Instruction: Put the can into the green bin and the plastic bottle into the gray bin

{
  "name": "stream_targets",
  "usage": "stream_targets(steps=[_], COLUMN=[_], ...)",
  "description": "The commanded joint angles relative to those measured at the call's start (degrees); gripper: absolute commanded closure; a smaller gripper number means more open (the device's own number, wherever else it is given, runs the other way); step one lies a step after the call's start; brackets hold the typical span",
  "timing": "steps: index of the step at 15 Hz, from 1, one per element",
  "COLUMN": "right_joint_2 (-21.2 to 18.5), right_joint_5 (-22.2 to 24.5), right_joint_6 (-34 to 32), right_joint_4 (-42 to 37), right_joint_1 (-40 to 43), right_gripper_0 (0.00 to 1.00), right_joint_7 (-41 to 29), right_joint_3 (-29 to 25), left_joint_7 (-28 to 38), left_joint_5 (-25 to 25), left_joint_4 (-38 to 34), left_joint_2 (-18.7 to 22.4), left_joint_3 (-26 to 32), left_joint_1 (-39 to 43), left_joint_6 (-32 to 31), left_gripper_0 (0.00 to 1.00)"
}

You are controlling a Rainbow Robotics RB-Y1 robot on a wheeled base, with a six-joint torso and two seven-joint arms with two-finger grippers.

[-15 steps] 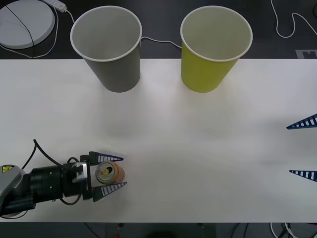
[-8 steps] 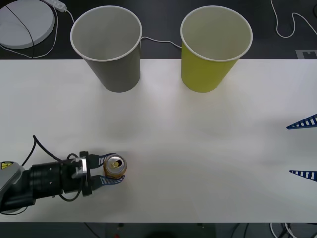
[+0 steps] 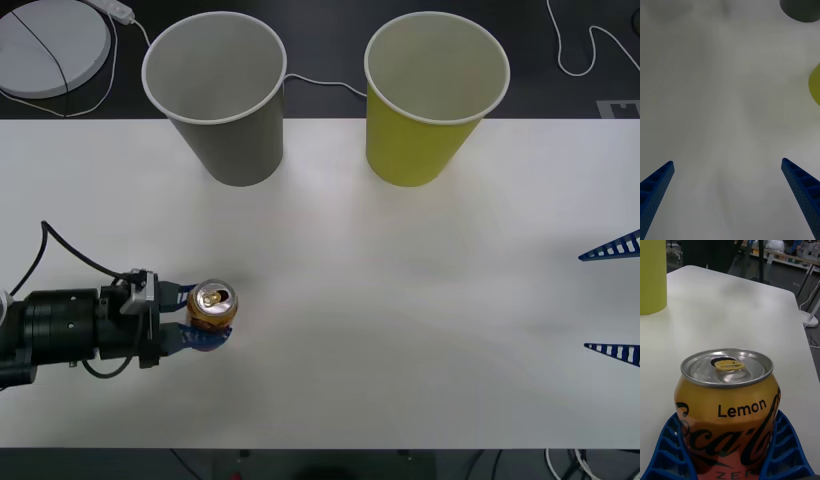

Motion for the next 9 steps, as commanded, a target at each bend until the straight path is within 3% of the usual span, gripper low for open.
stream_targets(steps=[1, 6, 9], right_joint_2=[0.0, 0.0, 0.0], right_joint_5=[0.0, 0.0, 0.0], right_joint_6=[0.0, 0.0, 0.0], right_joint_4=[0.0, 0.0, 0.0], right_joint_1=[0.0, 0.0, 0.0], right_gripper_0=[0.00, 0.00, 0.00], right_joint_7=[0.0, 0.0, 0.0], right_joint_3=[0.0, 0.0, 0.0], left_joint_7=[9.1, 31.2, 46.1], left_joint_5=[-6.1, -15.7, -21.9], left_joint_4=[-7.0, -22.5, -32.7], left_joint_2=[2.4, 9.2, 10.1], left_joint_3=[2.9, 9.5, 15.1], left_joint_1=[0.2, 0.1, -0.2], left_joint_6=[-0.2, -4.2, -9.8], left_gripper_0=[1.00, 1.00, 1.00])
